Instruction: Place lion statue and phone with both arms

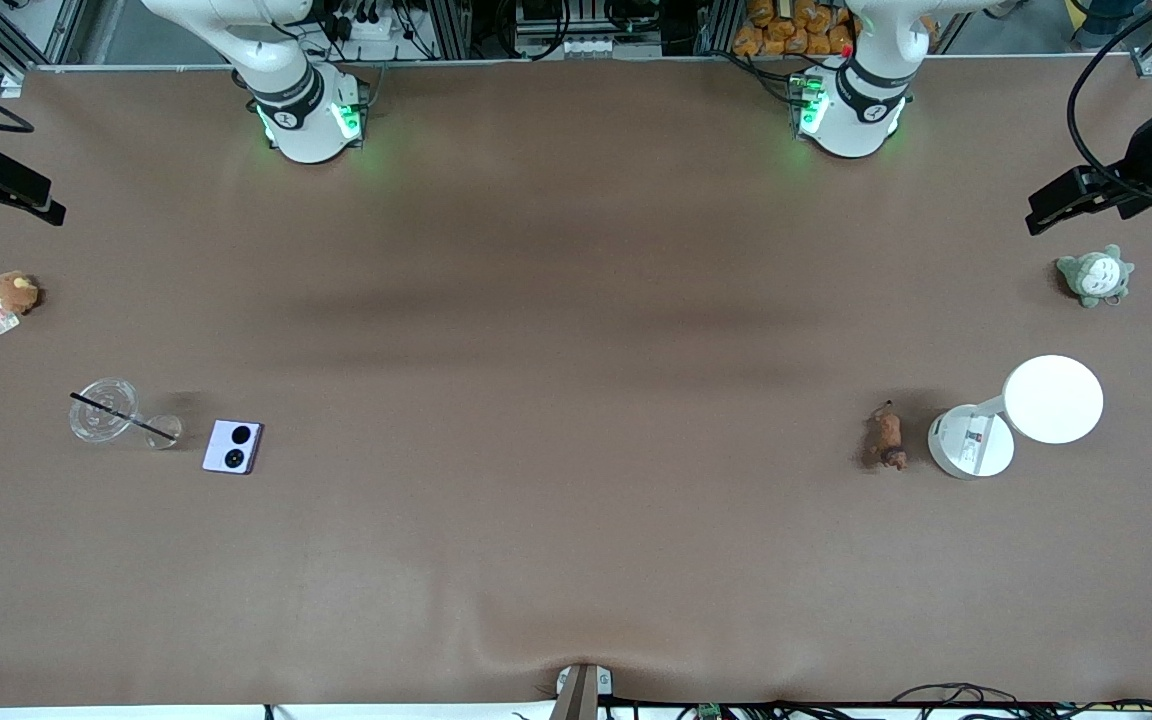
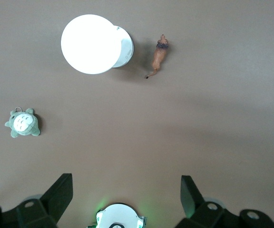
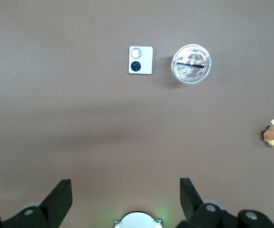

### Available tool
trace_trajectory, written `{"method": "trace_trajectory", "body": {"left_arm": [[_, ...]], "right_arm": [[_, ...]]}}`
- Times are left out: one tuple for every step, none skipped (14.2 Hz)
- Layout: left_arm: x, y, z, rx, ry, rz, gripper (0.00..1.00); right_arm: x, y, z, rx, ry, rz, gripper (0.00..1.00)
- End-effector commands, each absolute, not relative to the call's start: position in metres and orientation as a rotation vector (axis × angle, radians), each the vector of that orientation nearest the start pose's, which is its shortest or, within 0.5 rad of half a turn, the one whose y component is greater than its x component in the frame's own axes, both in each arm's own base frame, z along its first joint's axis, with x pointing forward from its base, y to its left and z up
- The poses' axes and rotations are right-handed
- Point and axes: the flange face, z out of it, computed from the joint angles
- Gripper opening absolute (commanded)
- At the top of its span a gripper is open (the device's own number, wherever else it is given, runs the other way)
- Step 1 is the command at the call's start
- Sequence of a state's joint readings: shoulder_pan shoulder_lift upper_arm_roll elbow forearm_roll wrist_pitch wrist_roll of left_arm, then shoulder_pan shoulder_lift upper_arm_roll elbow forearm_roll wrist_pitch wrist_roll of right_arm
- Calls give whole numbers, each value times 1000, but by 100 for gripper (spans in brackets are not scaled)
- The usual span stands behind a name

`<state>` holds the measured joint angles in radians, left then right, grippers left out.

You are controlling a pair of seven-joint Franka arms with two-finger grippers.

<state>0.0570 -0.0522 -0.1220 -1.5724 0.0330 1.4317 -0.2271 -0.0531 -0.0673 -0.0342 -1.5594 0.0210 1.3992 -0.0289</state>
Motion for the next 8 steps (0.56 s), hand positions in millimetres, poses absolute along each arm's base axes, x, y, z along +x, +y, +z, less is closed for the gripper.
{"method": "trace_trajectory", "body": {"left_arm": [[525,-34,644,-3075,-257,127,100],[525,-36,645,-3076,-252,124,100],[525,-36,644,-3076,-250,124,100],[525,-36,645,-3076,-250,124,100],[525,-36,645,-3074,-252,122,100],[525,-35,645,-3075,-259,122,100],[525,-36,645,-3074,-255,122,100],[525,-34,645,-3075,-259,122,100]], "right_arm": [[512,-47,653,-3122,113,131,100],[512,-49,652,-3121,120,133,100],[512,-52,652,-3119,129,133,100],[512,-52,652,-3117,131,133,100],[512,-52,652,-3117,131,135,100],[512,-53,651,-3117,131,137,100],[512,-52,652,-3117,131,135,100],[512,-53,651,-3117,131,140,100]]}}
